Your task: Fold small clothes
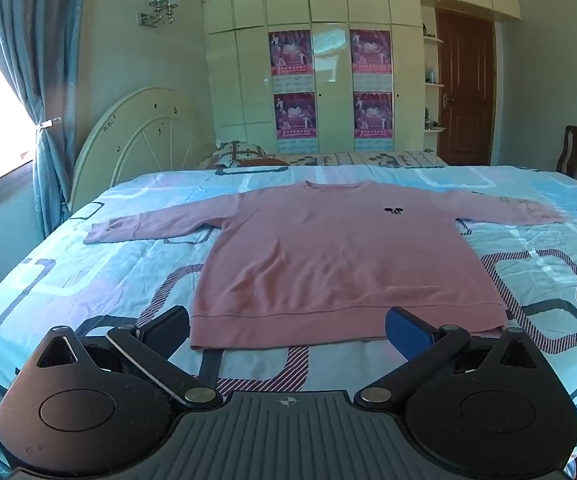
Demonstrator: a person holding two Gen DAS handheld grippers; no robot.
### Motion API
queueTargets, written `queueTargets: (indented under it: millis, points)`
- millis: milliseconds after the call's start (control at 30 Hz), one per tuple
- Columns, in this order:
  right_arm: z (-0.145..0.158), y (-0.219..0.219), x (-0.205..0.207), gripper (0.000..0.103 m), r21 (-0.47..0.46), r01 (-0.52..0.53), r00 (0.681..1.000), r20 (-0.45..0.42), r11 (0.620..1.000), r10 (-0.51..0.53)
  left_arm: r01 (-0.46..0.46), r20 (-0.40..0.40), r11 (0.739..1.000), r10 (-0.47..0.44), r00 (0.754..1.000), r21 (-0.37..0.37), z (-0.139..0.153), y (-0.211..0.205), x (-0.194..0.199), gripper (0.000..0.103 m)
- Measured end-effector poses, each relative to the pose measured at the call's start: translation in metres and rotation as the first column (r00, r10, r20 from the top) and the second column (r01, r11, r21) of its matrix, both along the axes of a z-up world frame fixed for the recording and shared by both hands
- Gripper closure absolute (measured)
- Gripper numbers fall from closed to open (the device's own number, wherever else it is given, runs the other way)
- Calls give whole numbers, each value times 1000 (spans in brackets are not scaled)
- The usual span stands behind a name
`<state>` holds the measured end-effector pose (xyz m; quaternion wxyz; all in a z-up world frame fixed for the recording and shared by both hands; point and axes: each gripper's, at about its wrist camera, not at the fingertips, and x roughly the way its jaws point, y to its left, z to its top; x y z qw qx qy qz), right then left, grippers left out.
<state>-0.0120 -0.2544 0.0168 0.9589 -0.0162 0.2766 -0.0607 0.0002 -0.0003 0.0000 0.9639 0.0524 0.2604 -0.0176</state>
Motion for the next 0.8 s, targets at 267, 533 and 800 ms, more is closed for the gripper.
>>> queueTargets:
  millis: [267,533,800]
  points:
    - [1,-2,-1,0,-3,12,1000,2,1000,-12,15,4,1000,-15,1000,-17,-2,10,0,0]
    - [1,-5,2,0,3,11,1000,1,1000,-11,7,18,1000,-7,1000,-2,8,-3,-4,0]
    - [4,-3,3,0,3,4,1000,5,1000,-4,10,21,1000,-10,1000,-9,11,-5,-7,0]
